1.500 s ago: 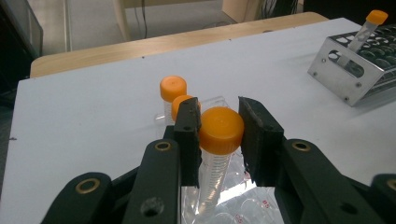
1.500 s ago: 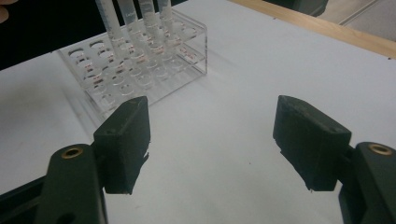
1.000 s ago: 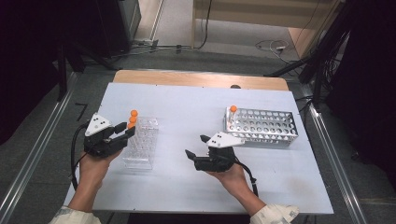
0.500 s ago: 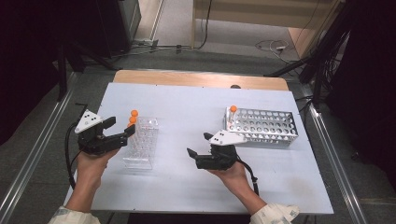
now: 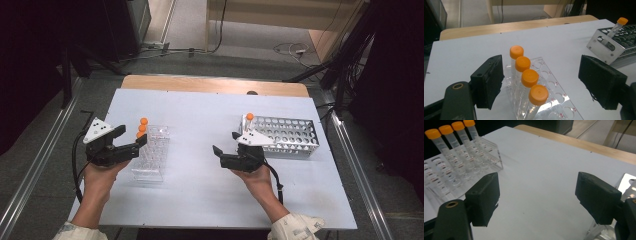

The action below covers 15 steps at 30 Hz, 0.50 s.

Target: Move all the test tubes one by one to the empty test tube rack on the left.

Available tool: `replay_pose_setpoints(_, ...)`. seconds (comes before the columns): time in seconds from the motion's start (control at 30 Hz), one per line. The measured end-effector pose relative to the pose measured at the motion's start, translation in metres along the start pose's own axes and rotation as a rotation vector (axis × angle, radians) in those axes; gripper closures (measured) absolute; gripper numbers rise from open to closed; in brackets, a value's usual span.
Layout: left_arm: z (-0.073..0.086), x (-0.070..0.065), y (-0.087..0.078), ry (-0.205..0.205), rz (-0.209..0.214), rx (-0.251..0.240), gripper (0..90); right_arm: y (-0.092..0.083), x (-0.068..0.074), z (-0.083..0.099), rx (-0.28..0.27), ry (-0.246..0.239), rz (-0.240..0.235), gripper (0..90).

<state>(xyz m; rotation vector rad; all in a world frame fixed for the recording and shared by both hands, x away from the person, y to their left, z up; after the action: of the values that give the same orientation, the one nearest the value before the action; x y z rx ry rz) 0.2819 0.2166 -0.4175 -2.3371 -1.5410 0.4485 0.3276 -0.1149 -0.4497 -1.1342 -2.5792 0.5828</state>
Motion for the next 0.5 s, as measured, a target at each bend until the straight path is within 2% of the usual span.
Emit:
replay_pose_setpoints(0.3,-0.001,-0.002,0.0,0.0,0.009,-0.003,19.6,-0.002,-0.023,-0.004,-0.013,0.039,0.06,18.2)
replay_pose_setpoints(0.5,0.0,-0.004,0.001,0.007,0.015,0.001,19.6,-0.001,-0.034,-0.003,-0.016,0.039,0.101,18.3)
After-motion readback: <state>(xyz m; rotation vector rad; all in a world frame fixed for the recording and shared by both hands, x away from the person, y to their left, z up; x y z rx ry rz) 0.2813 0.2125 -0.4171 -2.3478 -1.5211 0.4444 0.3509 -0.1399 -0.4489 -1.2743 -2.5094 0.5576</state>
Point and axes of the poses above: each handheld gripper's, and its own axes: y roughly forward along the jaws, z roughly out of its underside, x roughly to its left, the point moved 4 cm from there along y, roughly forward along the jaws, and after that the axes turned 3 degrees about y, right-handed, at the moved point
